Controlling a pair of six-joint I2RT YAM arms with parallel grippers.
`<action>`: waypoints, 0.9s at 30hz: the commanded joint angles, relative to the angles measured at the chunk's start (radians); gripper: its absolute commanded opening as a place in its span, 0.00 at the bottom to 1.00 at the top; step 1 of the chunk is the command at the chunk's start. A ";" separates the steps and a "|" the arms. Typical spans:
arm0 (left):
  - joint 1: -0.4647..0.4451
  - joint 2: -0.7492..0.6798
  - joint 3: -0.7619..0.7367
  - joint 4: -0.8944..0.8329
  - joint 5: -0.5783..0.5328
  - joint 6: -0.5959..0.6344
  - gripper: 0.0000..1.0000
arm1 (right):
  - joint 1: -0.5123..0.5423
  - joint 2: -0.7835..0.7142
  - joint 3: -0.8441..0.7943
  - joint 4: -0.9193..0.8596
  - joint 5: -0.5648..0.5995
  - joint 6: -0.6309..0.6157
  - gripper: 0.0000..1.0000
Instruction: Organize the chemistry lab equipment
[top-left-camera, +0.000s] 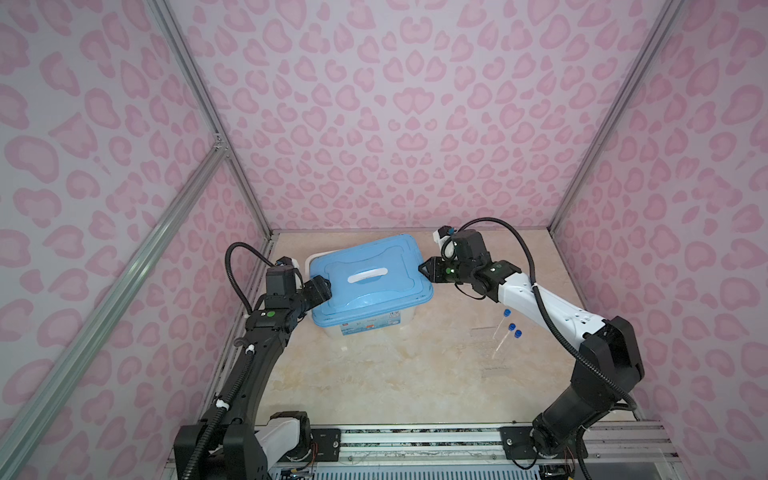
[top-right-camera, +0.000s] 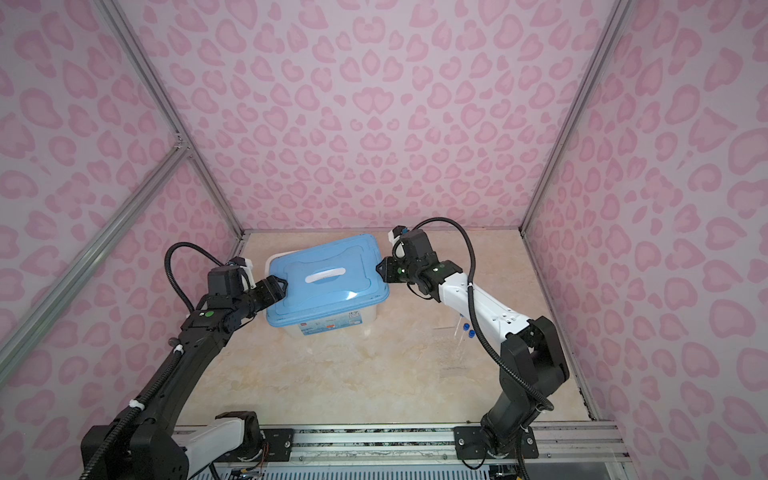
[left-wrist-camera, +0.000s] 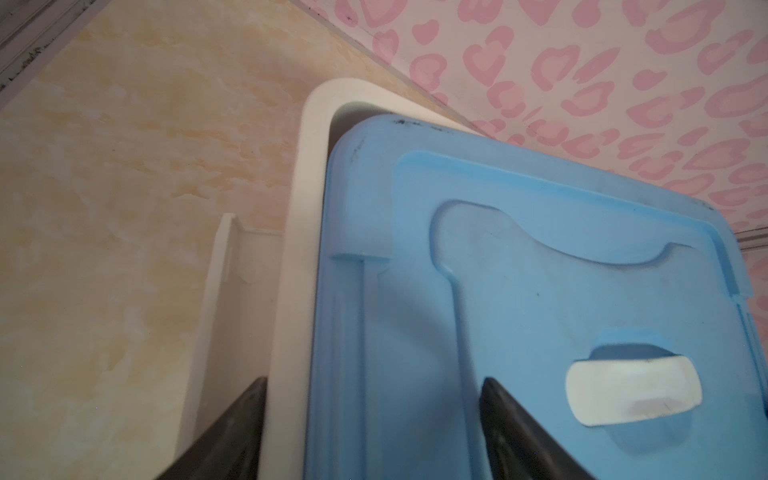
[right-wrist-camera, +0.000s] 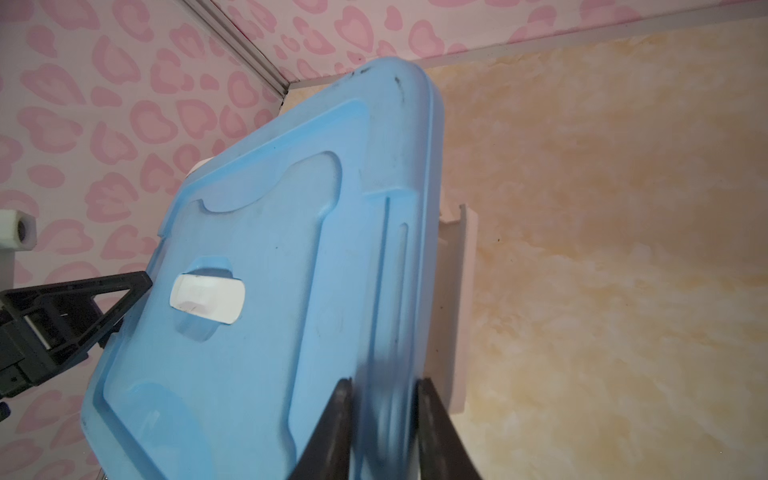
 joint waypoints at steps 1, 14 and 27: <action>-0.001 -0.001 -0.002 0.106 0.166 -0.028 0.78 | 0.010 0.026 0.000 0.091 -0.103 0.003 0.25; 0.009 0.002 -0.006 0.097 0.165 -0.021 0.77 | -0.017 -0.031 -0.131 0.262 -0.168 0.009 0.20; 0.018 0.021 0.029 0.039 0.130 -0.019 0.75 | -0.018 0.028 -0.059 0.157 -0.087 -0.004 0.19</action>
